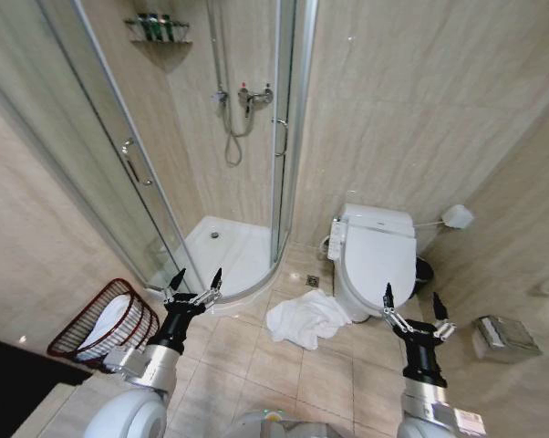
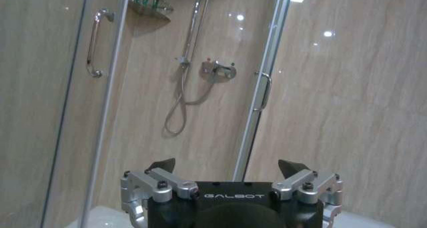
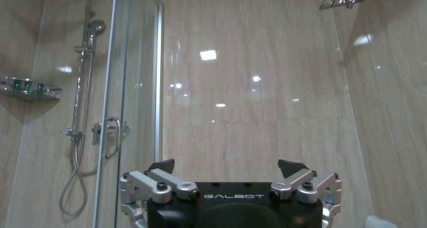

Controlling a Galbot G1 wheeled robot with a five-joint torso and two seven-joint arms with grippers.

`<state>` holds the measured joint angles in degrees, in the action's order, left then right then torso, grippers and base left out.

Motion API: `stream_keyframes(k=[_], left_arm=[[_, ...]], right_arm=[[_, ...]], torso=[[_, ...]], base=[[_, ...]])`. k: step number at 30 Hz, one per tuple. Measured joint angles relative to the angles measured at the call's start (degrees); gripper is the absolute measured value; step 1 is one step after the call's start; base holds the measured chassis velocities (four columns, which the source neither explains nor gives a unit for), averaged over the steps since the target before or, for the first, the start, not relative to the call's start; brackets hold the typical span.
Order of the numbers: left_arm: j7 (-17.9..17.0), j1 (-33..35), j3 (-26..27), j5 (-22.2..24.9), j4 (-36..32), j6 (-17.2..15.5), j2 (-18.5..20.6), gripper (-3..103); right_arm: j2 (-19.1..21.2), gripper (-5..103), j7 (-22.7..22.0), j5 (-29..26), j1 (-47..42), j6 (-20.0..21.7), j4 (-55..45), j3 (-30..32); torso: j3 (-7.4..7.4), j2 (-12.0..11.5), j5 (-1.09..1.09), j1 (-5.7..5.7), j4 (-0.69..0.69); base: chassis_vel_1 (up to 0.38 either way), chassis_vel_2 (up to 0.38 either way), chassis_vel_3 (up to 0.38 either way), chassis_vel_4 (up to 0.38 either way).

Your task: Discard the used towel into the hamper.

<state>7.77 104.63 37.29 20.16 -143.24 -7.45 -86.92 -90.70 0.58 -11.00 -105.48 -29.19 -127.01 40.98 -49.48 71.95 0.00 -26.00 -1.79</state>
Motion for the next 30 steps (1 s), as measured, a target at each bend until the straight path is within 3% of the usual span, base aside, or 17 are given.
stream_keyframes(k=[11, 30], left_arm=[[0.0, 0.0, 0.0, 0.0, 0.0, 0.0, 0.0, 100], [0.0, 0.0, 0.0, 0.0, 0.0, 0.0, 0.0, 100]], right_arm=[[0.3, 100, -0.6, 0.7, -0.3, 3.7, 0.0, -0.3], [0.2, 100, -2.1, 0.2, 0.0, 1.9, 3.7, -0.7]], torso=[[1.72, -3.2, -0.01, 1.50, -0.03], [4.97, -9.2, 0.00, 4.19, -0.03]], base=[[0.000, 0.000, 0.000, 0.000], [0.000, 0.000, 0.000, 0.000]])
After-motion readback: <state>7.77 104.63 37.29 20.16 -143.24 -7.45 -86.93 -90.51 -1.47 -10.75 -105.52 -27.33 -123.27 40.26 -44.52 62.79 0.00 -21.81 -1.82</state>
